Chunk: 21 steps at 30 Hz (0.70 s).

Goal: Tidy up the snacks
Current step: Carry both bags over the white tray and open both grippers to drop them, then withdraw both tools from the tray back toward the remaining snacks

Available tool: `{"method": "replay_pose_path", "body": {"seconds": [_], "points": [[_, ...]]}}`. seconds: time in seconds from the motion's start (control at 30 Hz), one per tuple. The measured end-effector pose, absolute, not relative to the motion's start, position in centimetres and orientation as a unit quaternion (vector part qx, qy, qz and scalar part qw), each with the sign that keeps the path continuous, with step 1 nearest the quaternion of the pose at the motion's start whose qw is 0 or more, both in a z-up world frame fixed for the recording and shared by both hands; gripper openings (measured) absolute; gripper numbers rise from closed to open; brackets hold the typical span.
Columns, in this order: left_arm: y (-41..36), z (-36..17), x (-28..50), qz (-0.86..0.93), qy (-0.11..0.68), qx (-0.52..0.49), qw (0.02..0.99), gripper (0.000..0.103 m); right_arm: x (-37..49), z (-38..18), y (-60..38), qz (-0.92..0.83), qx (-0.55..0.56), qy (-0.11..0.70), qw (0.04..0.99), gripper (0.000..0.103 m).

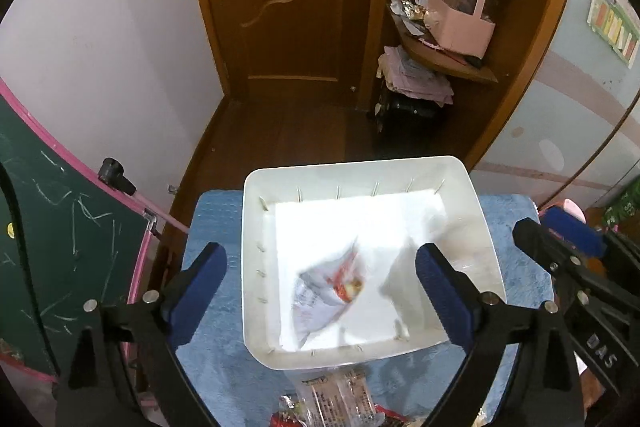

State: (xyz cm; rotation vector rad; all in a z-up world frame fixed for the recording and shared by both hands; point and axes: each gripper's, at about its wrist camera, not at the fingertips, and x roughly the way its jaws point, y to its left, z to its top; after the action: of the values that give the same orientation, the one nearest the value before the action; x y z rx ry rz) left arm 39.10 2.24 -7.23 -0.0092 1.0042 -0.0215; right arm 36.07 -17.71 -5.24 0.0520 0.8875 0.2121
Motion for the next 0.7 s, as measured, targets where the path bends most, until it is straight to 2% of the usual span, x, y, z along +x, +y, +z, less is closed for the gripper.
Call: {"method": "replay_pose_path", "body": {"seconds": [0.07, 0.3, 0.7], "points": [[2.2, -7.5, 39.2, -0.008, 0.491, -0.002, 0.871, 0.095, 35.7, -4.9, -17.7, 0.100, 0.024, 0.420, 0.902, 0.059], [2.2, -7.5, 37.4, -0.015, 0.492, 0.000, 0.871, 0.095, 34.2, -4.8, -18.2, 0.099, 0.041, 0.427, 0.898, 0.059], [1.7, -3.1, 28.7, -0.041, 0.394, 0.046, 0.917, 0.095, 27.2, -3.9, -19.2, 0.063, 0.069, 0.426, 0.900, 0.059]]}}
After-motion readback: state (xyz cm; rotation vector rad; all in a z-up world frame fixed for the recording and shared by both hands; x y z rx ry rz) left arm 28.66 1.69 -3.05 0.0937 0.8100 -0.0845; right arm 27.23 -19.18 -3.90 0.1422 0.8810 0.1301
